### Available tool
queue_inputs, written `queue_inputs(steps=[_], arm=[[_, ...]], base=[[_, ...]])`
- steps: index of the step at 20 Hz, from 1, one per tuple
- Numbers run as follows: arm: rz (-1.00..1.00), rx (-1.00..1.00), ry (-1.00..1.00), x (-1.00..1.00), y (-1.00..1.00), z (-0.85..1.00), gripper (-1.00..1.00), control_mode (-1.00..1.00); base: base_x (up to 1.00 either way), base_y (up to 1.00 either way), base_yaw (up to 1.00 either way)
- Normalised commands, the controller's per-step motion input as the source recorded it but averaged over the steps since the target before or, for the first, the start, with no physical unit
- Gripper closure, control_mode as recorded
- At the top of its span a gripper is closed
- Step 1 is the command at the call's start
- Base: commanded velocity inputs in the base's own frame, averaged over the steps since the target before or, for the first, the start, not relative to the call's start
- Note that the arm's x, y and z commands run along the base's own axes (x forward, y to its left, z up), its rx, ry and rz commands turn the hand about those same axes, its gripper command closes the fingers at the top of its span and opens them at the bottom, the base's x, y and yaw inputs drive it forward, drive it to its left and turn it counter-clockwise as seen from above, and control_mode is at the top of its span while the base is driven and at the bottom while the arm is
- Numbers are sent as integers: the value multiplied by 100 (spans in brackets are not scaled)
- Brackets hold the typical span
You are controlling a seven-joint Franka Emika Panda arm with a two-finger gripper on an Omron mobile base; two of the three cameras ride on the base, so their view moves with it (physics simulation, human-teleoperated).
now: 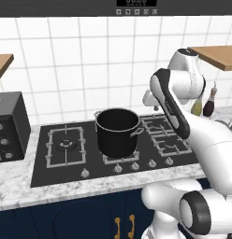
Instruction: Pick the kettle from the counter and place it on a stove burner. Then turn the burner on.
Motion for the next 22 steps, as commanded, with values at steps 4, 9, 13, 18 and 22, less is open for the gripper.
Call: queue_inputs(steps=[4, 9, 13, 18, 22], arm=[[-1, 0, -4, -9, -10, -1, -100, -100], [-13, 0, -5, -23, -35, -12, -100, -100], [-20, 0, -11, -25, -40, -21, -100, -100], [-30, 1, -6, -13, -50, -19, -100, -100], [-42, 4, 0, 0, -62, -13, -100, -100]], base=[[0, 0, 0], [0, 0, 0], [0, 0, 0], [0, 0, 0], [0, 0, 0]])
